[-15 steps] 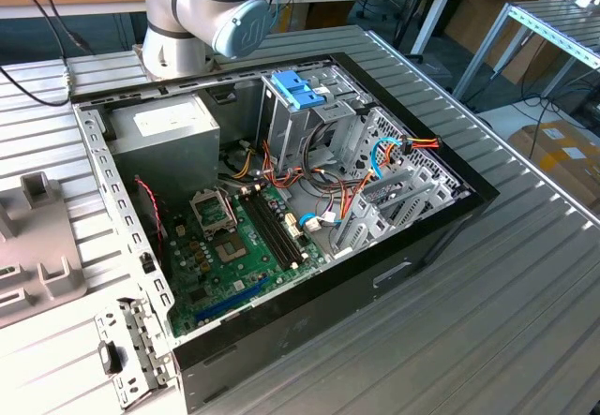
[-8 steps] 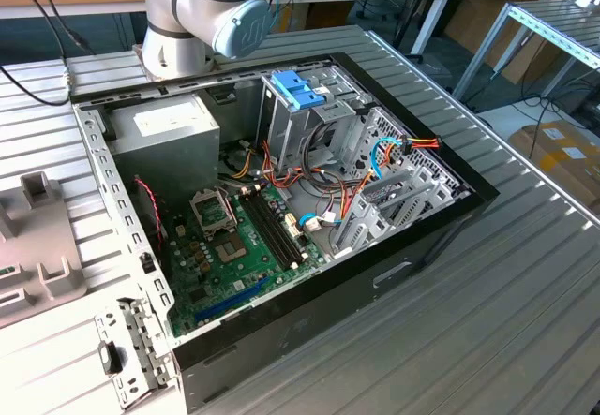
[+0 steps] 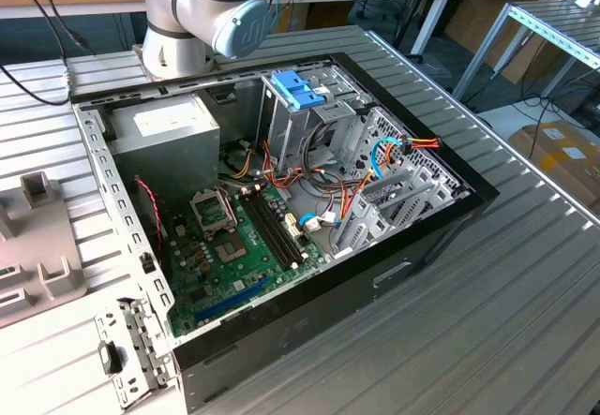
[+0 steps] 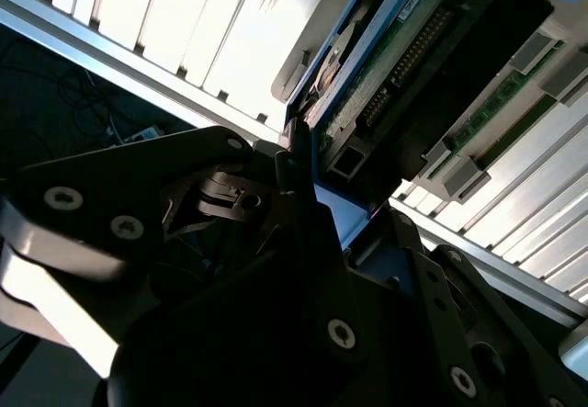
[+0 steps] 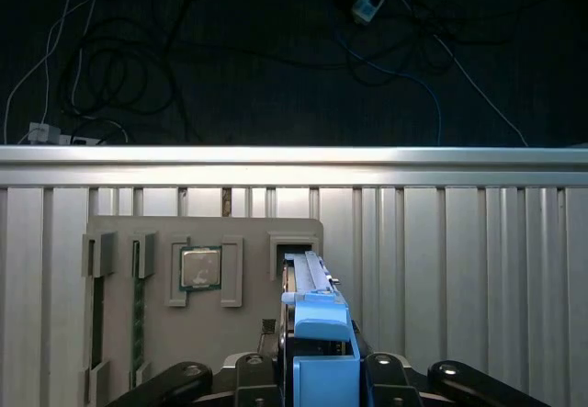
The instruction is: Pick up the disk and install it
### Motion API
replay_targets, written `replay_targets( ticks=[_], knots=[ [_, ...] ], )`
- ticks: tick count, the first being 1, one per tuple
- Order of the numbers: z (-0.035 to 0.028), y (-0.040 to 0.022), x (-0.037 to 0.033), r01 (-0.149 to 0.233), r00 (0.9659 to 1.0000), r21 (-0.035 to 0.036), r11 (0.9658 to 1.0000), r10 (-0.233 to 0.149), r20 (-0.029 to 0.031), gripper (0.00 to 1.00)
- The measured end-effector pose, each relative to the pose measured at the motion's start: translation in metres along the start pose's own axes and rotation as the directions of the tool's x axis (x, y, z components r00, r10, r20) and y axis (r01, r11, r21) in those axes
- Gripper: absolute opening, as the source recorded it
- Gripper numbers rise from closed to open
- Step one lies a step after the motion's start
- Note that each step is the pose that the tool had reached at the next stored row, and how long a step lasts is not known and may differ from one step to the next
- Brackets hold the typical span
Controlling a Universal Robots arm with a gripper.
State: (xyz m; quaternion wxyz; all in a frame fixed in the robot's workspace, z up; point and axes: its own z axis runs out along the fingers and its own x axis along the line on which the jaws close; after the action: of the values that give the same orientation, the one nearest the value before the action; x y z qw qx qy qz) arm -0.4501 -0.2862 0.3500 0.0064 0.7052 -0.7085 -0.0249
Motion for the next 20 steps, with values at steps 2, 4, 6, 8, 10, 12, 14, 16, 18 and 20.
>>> replay_targets(
  ticks=[2, 4, 6, 8, 10, 12, 14, 16, 18, 20],
  knots=[
    [-0.0004, 0.0, 0.0, 0.0, 1.0, 0.0, 1.0, 0.0, 0.0002, 0.37],
    [-0.0009, 0.0001, 0.0, 0.0, 1.0, 0.0, 1.0, 0.0, 0.0004, 0.37],
    [-0.0013, 0.0001, -0.0001, 0.0, 1.0, 0.0, 1.0, 0.0, 0.0006, 0.37],
    [-0.0018, 0.0001, -0.0001, 0.0, 1.0, 0.0, 1.0, 0.0, 0.0008, 0.37],
    [-0.0025, 0.0002, -0.0001, 0.0, 1.0, 0.0, 1.0, 0.0, 0.0012, 0.37],
    [-0.0031, 0.0002, -0.0001, 0.0, 1.0, -0.0001, 1.0, 0.0, 0.0013, 0.37],
    [-0.0037, 0.0002, -0.0001, 0.0, 1.0, 0.0, 1.0, 0.0, 0.0015, 0.37],
    [-0.0045, 0.0002, -0.0001, 0.0, 1.0, -0.0001, 1.0, 0.0, 0.0017, 0.37],
    [-0.0058, 0.0003, -0.0002, 0.0, 1.0, 0.0, 1.0, 0.0, 0.002, 0.37],
    [-0.0068, 0.0003, -0.0002, 0.0, 1.0, 0.0, 1.0, 0.0, 0.0022, 0.37]
  ],
)
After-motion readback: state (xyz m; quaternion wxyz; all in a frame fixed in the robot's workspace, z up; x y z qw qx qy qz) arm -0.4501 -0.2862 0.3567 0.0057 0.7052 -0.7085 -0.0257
